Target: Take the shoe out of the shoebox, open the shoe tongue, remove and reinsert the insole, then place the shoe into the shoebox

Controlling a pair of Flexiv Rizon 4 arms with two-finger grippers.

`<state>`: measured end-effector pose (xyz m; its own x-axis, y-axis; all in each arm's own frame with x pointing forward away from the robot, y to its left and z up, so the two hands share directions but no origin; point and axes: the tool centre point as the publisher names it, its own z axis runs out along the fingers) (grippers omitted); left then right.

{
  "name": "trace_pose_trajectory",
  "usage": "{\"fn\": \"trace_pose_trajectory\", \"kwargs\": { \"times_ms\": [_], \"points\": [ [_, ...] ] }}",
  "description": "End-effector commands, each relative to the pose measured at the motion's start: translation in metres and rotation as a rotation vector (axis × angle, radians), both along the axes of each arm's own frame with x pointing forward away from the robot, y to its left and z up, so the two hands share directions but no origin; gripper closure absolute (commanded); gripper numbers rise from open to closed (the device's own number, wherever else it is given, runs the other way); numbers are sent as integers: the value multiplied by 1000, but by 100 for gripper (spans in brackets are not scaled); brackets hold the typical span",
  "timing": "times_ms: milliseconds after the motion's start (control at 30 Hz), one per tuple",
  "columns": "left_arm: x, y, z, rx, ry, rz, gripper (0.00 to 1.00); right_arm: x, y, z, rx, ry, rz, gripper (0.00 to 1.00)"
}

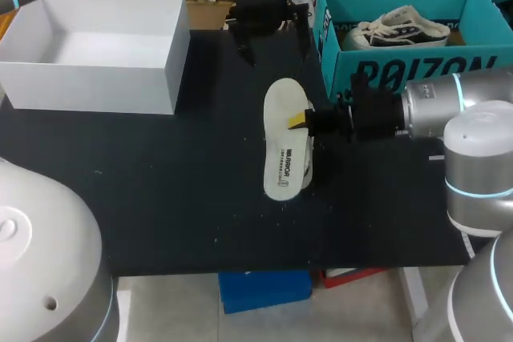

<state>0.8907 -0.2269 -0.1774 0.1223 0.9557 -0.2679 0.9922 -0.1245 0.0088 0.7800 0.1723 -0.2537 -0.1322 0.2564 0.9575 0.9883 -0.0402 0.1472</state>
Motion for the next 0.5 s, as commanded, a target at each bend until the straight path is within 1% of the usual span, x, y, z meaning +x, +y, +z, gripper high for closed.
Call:
{"fn": "trace_pose_trajectory", "kwargs": {
  "times_ms": [33,200,500],
  "points": [
    [-10,-1,4,3,-4,-1,0,0,1,-1,1,-1,-3,100],
    [-37,5,4,4,0,12,0,0,1,-1,1,-1,-3,100],
    [-97,16,-5,9,29,35,0,0,1,-1,1,-1,-3,100]
  ]
}}
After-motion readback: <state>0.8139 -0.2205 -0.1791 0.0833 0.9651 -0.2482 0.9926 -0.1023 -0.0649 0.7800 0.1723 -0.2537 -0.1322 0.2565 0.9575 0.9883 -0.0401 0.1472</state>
